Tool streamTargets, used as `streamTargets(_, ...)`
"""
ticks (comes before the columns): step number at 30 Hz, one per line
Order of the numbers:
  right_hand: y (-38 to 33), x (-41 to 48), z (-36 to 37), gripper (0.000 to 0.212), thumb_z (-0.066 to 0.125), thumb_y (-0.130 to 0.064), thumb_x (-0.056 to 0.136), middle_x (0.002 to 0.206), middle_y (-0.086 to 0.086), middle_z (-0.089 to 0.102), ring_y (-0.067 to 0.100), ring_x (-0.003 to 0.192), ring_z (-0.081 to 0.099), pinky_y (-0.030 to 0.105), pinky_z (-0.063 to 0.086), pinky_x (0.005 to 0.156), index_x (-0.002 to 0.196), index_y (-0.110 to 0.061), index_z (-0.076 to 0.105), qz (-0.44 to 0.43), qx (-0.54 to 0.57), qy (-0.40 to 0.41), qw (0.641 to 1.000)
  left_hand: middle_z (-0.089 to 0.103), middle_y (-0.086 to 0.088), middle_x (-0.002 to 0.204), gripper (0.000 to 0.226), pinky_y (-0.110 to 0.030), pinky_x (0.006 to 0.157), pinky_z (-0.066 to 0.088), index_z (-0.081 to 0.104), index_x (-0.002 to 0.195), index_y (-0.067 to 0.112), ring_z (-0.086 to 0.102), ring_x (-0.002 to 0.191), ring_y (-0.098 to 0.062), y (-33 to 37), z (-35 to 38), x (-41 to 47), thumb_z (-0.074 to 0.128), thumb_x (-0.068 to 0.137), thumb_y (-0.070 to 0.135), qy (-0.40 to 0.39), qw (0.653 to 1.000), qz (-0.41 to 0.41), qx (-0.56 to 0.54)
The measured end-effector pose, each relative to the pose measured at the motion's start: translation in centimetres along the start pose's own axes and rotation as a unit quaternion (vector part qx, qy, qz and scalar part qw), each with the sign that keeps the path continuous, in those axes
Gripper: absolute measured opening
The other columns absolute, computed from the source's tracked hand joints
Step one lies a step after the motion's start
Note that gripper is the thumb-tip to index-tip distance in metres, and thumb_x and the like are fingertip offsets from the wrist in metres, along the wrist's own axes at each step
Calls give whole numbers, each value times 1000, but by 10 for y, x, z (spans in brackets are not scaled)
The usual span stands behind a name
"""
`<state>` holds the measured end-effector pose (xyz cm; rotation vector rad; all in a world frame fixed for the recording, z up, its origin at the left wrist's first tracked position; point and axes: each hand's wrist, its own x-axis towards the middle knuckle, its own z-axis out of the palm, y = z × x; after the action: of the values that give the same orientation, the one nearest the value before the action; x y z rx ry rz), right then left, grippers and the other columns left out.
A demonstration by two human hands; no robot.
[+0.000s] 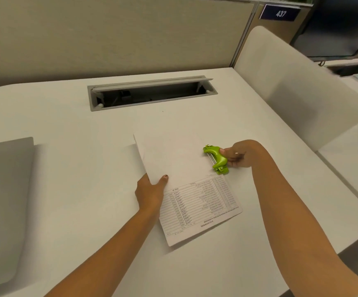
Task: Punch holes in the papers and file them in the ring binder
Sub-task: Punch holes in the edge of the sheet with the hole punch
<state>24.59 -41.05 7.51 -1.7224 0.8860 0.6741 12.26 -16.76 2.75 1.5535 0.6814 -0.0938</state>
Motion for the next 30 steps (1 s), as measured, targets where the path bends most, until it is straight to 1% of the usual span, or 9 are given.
streamTargets(2, 0, -6, -1, 21, 70, -12, 84, 81, 11, 57, 14, 77, 57, 37, 54, 88, 98, -1, 60, -11, 21, -6, 1000, 69, -1, 104, 23, -33, 84, 50, 64, 109, 15, 64, 95, -22, 0, -3, -1, 66, 87, 21, 0, 1000, -2, -4)
streamTargets(7, 5, -21, 4, 33, 72, -12, 84, 108, 15, 61, 23, 101, 59, 39, 49, 101, 111, 1, 60, -68, -38, 25, 997, 68, -1, 102, 24, -34, 83, 50, 64, 110, 15, 63, 93, -24, 0, -21, -2, 66, 87, 22, 11, 1000, -8, -5)
streamTargets(10, 14, -19, 7, 44, 81, -19, 76, 102, 20, 67, 30, 98, 68, 43, 54, 93, 109, 5, 62, -115, -65, 96, 987, 70, 0, 101, 25, -37, 86, 52, 65, 109, 16, 65, 95, -24, -2, -40, 0, 67, 86, 23, 7, 1000, -2, -4)
streamTargets(12, 16, -23, 15, 47, 82, -33, 74, 92, 16, 66, 30, 88, 67, 42, 56, 89, 100, 0, 61, -138, -152, 167, 964, 71, 2, 100, 23, -40, 87, 53, 65, 107, 19, 67, 94, -23, -2, -55, 1, 68, 85, 25, 5, 1000, 8, -2)
streamTargets(15, 25, -39, 40, 60, 79, -38, 75, 118, 13, 57, 33, 114, 53, 39, 46, 87, 121, -9, 52, -200, -241, 269, 911, 71, 4, 98, 21, -42, 86, 54, 64, 104, 23, 68, 93, -22, 5, -80, 1, 69, 84, 28, -5, 999, 35, 13)
streamTargets(17, 32, -56, 62, 55, 74, -28, 80, 124, 14, 53, 33, 116, 46, 37, 42, 80, 126, -12, 49, -299, -249, 308, 868, 71, 4, 100, 23, -40, 83, 55, 63, 107, 22, 68, 92, -21, 15, -97, 0, 69, 85, 27, -21, 998, 60, 28)
streamTargets(22, 30, -113, 120, 51, 73, -17, 83, 126, 8, 52, 23, 113, 49, 22, 40, 80, 129, -15, 51, -550, -246, 286, 745, 69, 3, 96, 24, -28, 64, 49, 64, 107, 19, 65, 84, -17, 59, -144, -7, 67, 85, 29, -21, 973, 151, 175)
streamTargets(25, 20, -157, 152, 59, 75, -20, 81, 135, 9, 49, 23, 121, 49, 29, 49, 90, 134, -16, 49, -650, -285, 247, 659, 69, 0, 98, 22, -29, 64, 46, 66, 105, 19, 64, 87, -21, 96, -168, -13, 67, 85, 28, -37, 938, 196, 282)
streamTargets(30, -7, -212, 185, 66, 74, -28, 80, 142, 9, 50, 26, 136, 38, 34, 27, 114, 138, -12, 48, -757, -365, 193, 506, 66, -4, 104, 29, -31, 71, 41, 65, 114, 19, 57, 91, -21, 145, -182, -32, 67, 86, 26, -106, 834, 272, 468)
